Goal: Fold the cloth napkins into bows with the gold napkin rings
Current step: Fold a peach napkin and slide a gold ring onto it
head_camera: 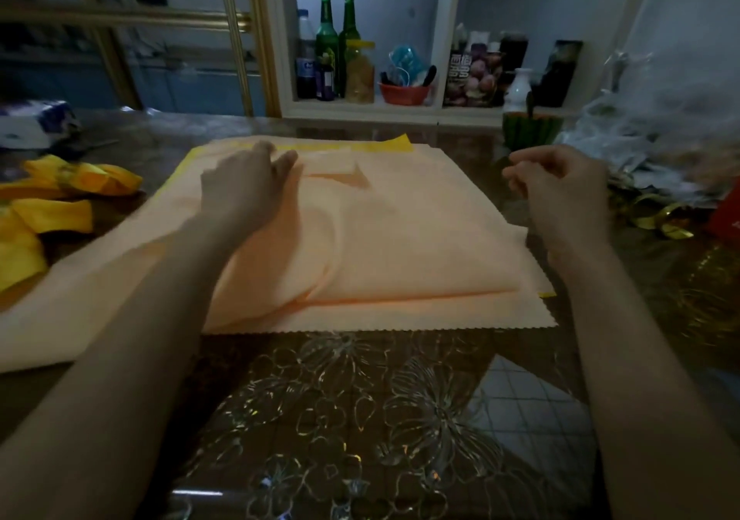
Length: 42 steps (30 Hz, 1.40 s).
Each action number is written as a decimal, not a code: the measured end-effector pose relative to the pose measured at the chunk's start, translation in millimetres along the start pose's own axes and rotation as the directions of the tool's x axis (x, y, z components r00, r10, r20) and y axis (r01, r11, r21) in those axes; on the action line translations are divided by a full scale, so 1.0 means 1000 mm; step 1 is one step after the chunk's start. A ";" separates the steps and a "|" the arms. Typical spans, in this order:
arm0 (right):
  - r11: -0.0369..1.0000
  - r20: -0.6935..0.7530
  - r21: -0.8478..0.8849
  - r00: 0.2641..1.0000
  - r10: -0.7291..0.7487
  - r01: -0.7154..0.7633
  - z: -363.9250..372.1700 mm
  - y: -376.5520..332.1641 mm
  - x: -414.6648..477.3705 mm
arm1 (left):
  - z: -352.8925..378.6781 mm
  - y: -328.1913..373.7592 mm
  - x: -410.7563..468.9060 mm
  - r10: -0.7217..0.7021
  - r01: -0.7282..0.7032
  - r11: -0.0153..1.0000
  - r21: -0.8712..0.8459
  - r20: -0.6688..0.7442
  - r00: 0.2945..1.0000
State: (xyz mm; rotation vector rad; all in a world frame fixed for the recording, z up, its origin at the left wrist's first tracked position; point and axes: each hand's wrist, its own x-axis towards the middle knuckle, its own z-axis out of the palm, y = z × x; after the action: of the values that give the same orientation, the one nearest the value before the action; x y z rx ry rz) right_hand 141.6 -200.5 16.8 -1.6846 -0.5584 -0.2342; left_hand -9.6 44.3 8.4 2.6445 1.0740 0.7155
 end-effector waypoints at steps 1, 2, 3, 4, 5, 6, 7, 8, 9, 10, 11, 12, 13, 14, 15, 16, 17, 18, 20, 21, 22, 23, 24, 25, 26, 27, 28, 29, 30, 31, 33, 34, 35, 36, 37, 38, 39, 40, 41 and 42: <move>0.998 0.047 -0.042 0.997 -0.053 0.055 0.007 -0.003 -0.006 | -0.001 0.002 -0.002 -0.050 0.051 0.999 0.008 -0.106 0.993; 0.989 0.125 -0.099 0.987 -0.100 0.113 0.017 -0.005 -0.013 | -0.001 0.003 -0.005 -0.087 0.089 0.996 0.004 -0.171 0.981; 0.969 0.224 -0.174 0.965 -0.135 0.176 0.026 -0.005 -0.021 | -0.003 0.007 -0.008 -0.098 0.100 0.995 0.002 -0.186 0.978; 0.937 0.336 -0.247 0.929 -0.157 0.247 0.035 -0.005 -0.030 | -0.003 0.009 -0.010 -0.097 0.101 0.995 0.017 -0.172 0.980; 0.900 0.456 -0.296 0.875 -0.162 0.321 0.045 -0.005 -0.038 | -0.005 0.010 -0.011 -0.077 0.086 0.994 0.067 -0.129 0.989; 0.865 0.566 -0.332 0.813 -0.136 0.376 0.053 -0.004 -0.046 | -0.002 0.012 -0.014 -0.063 0.067 0.989 0.132 -0.033 0.997; 0.839 0.656 -0.357 0.750 -0.087 0.410 0.059 -0.003 -0.052 | 0.003 0.014 -0.016 -0.069 0.046 0.982 0.181 0.119 0.991; 0.821 0.723 -0.380 0.690 -0.024 0.427 0.062 -0.001 -0.056 | 0.012 0.013 -0.016 -0.097 0.036 0.976 0.213 0.285 0.953; 0.803 0.767 -0.407 0.641 0.041 0.436 0.064 0.001 -0.059 | 0.019 0.012 -0.017 -0.138 0.041 0.971 0.236 0.414 0.900; 0.779 0.792 -0.436 0.602 0.095 0.451 0.065 0.003 -0.060 | 0.028 0.007 -0.016 -0.174 0.045 0.964 0.261 0.499 0.849; 0.752 0.807 -0.461 0.575 0.135 0.471 0.066 0.004 -0.060 | 0.033 0.004 -0.015 -0.192 0.032 0.957 0.289 0.545 0.816; 0.729 0.816 -0.478 0.555 0.163 0.490 0.066 0.005 -0.059 | 0.037 0.000 -0.013 -0.190 0.003 0.949 0.315 0.566 0.802; 0.707 0.820 -0.493 0.541 0.184 0.507 0.066 0.005 -0.058 | 0.038 -0.002 -0.012 -0.177 -0.035 0.941 0.338 0.577 0.797; 0.686 0.821 -0.508 0.534 0.202 0.521 0.065 0.006 -0.056 | 0.037 -0.003 -0.012 -0.172 -0.051 0.937 0.347 0.583 0.794; 0.668 0.816 -0.523 0.536 0.214 0.529 0.064 0.009 -0.053 | 0.036 -0.005 -0.013 -0.178 -0.042 0.940 0.339 0.590 0.788; 0.658 0.804 -0.541 0.550 0.224 0.523 0.063 0.012 -0.049 | 0.035 -0.007 -0.016 -0.180 -0.028 0.945 0.325 0.591 0.786; 0.659 0.788 -0.557 0.571 0.229 0.505 0.062 0.014 -0.047 | 0.032 -0.009 -0.018 -0.169 -0.027 0.950 0.310 0.589 0.790; 0.672 0.774 -0.566 0.589 0.232 0.478 0.062 0.018 -0.045 | 0.030 -0.013 -0.019 -0.159 -0.031 0.954 0.299 0.590 0.792; 0.702 0.766 -0.558 0.601 0.230 0.442 0.060 0.018 -0.044 | 0.030 -0.022 -0.017 -0.134 -0.031 0.962 0.270 0.573 0.809; 0.718 0.772 -0.545 0.594 0.228 0.433 0.059 0.017 -0.044 | 0.030 -0.026 -0.015 -0.118 -0.029 0.968 0.250 0.555 0.824; 0.738 0.779 -0.533 0.579 0.239 0.414 0.057 0.014 -0.045 | 0.031 -0.030 -0.013 -0.115 -0.020 0.971 0.240 0.535 0.837; 0.764 0.788 -0.520 0.561 0.255 0.382 0.054 0.011 -0.045 | 0.032 -0.035 -0.010 -0.105 -0.018 0.973 0.231 0.509 0.854; 0.791 0.793 -0.505 0.547 0.268 0.345 0.052 0.010 -0.046 | 0.033 -0.039 -0.008 -0.090 -0.017 0.976 0.218 0.473 0.876; 0.822 0.794 -0.481 0.549 0.261 0.306 0.050 0.010 -0.045 | 0.034 -0.041 -0.006 -0.071 -0.017 0.980 0.197 0.434 0.898; 0.851 0.787 -0.451 0.570 0.238 0.268 0.049 0.012 -0.044 | 0.034 -0.043 -0.004 -0.057 -0.014 0.985 0.175 0.399 0.915; 0.873 0.771 -0.422 0.603 0.204 0.244 0.049 0.015 -0.043 | 0.033 -0.043 -0.004 -0.059 -0.001 0.987 0.159 0.376 0.925; 0.875 0.745 -0.412 0.646 0.164 0.253 0.050 0.016 -0.043 | 0.033 -0.042 -0.003 -0.065 0.015 0.990 0.139 0.357 0.932; 0.857 0.716 -0.421 0.689 0.112 0.298 0.053 0.018 -0.044 | 0.032 -0.040 -0.003 -0.073 0.033 0.992 0.122 0.342 0.937; 0.822 0.692 -0.447 0.718 0.067 0.353 0.055 0.018 -0.044 | 0.030 -0.037 -0.005 -0.090 0.056 0.992 0.112 0.333 0.939; 0.789 0.678 -0.465 0.735 0.026 0.402 0.057 0.019 -0.044 | 0.028 -0.034 -0.006 -0.115 0.080 0.990 0.115 0.333 0.936; 0.762 0.647 -0.494 0.762 0.001 0.419 0.057 0.015 -0.043 | 0.026 -0.032 -0.005 -0.166 0.130 0.984 0.123 0.352 0.921; 0.765 0.635 -0.502 0.772 0.009 0.404 0.053 0.011 -0.042 | 0.026 -0.033 -0.003 -0.184 0.145 0.981 0.130 0.371 0.910; 0.761 0.631 -0.518 0.775 0.033 0.389 0.048 0.008 -0.039 | 0.026 -0.034 -0.001 -0.190 0.147 0.980 0.136 0.395 0.899; 0.742 0.639 -0.549 0.766 0.075 0.385 0.041 0.004 -0.035 | 0.026 -0.035 0.000 -0.191 0.142 0.979 0.144 0.424 0.885; 0.712 0.651 -0.586 0.748 0.129 0.387 0.034 -0.001 -0.032 | 0.026 -0.033 0.000 -0.184 0.127 0.980 0.152 0.454 0.872; 0.688 0.660 -0.619 0.726 0.195 0.378 0.027 -0.006 -0.030 | 0.026 -0.029 -0.002 -0.166 0.104 0.983 0.153 0.483 0.860; 0.679 0.666 -0.638 0.702 0.252 0.362 0.020 -0.010 -0.029 | 0.025 -0.023 -0.005 -0.143 0.071 0.985 0.156 0.513 0.847; 0.697 0.676 -0.631 0.681 0.280 0.340 0.016 -0.015 -0.028 | 0.024 -0.019 -0.006 -0.125 0.046 0.986 0.159 0.537 0.834; 0.746 0.682 -0.597 0.677 0.277 0.296 0.014 -0.017 -0.028 | 0.024 -0.014 -0.007 -0.103 0.016 0.987 0.160 0.553 0.827; 0.802 0.677 -0.543 0.694 0.244 0.249 0.016 -0.018 -0.028 | 0.021 -0.011 -0.008 -0.096 0.003 0.986 0.165 0.562 0.822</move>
State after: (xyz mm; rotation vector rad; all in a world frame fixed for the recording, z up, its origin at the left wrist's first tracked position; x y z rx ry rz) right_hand 106.7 -189.9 17.0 -2.4175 -1.1762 0.3363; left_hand -10.7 46.7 -16.9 2.6627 1.0353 -0.1941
